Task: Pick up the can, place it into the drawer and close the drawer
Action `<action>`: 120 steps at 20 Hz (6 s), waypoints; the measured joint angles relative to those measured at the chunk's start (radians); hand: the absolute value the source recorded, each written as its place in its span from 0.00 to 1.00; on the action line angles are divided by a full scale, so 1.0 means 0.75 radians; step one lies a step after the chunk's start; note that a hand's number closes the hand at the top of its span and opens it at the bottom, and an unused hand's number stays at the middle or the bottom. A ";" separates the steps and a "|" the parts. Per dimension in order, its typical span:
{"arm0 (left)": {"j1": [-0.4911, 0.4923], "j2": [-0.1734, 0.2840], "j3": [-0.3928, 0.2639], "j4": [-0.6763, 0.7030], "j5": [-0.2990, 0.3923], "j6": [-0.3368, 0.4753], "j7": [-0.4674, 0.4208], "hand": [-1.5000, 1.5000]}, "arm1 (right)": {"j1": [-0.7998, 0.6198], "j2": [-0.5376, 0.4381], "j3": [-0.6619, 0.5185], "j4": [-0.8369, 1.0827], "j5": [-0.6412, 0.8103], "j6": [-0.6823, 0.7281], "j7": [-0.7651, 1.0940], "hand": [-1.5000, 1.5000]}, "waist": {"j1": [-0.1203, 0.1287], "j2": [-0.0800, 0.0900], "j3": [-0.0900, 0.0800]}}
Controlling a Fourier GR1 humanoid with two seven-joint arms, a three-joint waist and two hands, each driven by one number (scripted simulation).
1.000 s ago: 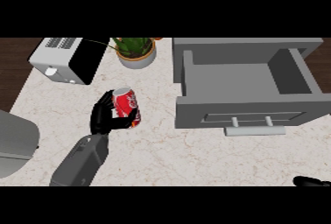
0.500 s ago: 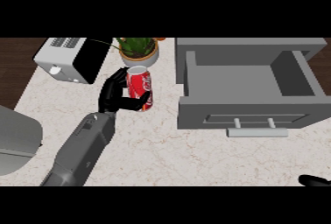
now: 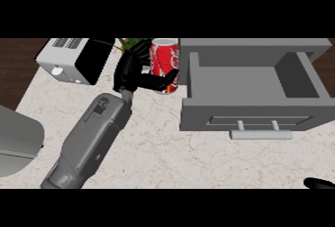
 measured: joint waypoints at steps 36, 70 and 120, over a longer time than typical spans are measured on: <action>-1.053 -0.096 -0.104 0.669 0.079 0.327 0.368 0.00 | -0.139 -0.059 0.002 -0.002 -0.025 -0.006 0.099 0.00 | -0.111 0.029 0.003; -1.158 -0.096 -0.141 0.849 0.344 0.511 0.159 0.00 | -0.510 -0.311 0.438 0.440 0.844 -0.017 -0.182 0.00 | -0.050 0.040 0.002; -0.683 0.290 -0.165 0.253 0.225 0.311 0.417 0.00 | -1.639 -0.127 0.287 2.536 1.473 -0.933 -0.614 0.00 | 0.137 0.042 0.009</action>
